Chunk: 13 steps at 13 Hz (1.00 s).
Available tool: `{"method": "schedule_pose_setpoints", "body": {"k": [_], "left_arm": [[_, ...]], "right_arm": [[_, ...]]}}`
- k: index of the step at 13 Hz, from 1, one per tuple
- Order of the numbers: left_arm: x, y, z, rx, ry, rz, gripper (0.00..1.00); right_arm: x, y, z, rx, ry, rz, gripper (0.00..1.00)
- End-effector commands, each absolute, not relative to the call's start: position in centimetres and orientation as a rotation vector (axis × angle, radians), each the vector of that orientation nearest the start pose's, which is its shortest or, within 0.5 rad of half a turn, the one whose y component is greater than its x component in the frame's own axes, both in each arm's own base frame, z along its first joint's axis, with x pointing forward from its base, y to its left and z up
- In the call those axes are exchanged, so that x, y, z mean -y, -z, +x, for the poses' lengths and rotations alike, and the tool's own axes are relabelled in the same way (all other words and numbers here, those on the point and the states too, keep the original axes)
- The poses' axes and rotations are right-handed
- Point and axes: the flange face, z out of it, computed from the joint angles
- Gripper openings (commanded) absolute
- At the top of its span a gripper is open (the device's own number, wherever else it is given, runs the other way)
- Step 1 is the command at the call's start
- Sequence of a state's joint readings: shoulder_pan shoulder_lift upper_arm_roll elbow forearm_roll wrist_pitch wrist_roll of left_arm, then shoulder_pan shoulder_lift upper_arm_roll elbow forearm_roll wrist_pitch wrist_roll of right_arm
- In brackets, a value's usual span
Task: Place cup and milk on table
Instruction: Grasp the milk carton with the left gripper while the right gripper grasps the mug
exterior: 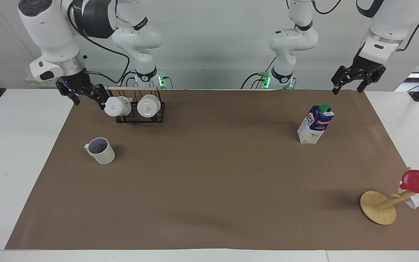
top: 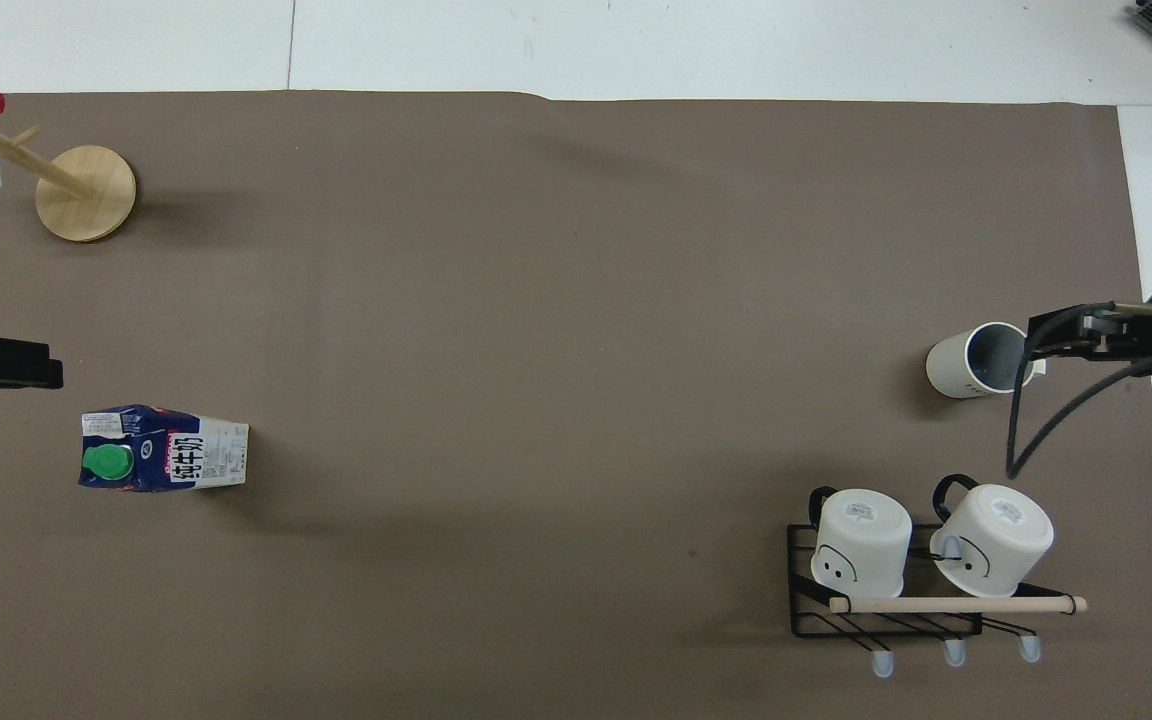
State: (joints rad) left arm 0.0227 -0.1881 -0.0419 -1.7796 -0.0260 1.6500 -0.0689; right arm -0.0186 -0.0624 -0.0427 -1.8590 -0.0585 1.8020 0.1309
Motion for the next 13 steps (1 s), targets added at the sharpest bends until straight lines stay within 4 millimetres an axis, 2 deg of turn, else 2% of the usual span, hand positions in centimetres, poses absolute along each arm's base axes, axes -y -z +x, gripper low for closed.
{"method": "schedule_pose_setpoints", "body": {"k": [1,3,5,8,10,11,13], "left_arm": [[2.4,-63.6,50.0,0.066,0.073,-3.164,1.00],[2.0,-63.7,50.0,0.075,0.075,-3.167,1.00],[2.5,-63.7,50.0,0.058,0.075,-3.168,1.00],[2.5,-63.6,50.0,0.073,0.070,-3.168,1.00],[1.9,-63.3,49.7,0.075,0.051,-3.167,1.00],[1.7,-63.2,48.6,0.073,0.015,-3.167,1.00],[1.3,-61.6,46.3,0.023,0.006,-3.165,1.00]], "right_arm": [[3.6,-49.7,53.3,-0.289,0.027,-3.167,1.00],[4.2,-47.1,53.7,-0.299,0.046,-3.166,1.00],[4.3,-45.9,54.1,-0.291,0.065,-3.166,1.00],[4.9,-42.7,55.8,-0.272,0.101,-3.169,1.00],[5.6,-39.6,56.7,-0.267,0.091,-3.178,1.00],[5.8,-38.4,56.8,-0.259,0.100,-3.178,1.00],[5.7,-36.8,56.4,-0.247,0.093,-3.182,1.00]]}}
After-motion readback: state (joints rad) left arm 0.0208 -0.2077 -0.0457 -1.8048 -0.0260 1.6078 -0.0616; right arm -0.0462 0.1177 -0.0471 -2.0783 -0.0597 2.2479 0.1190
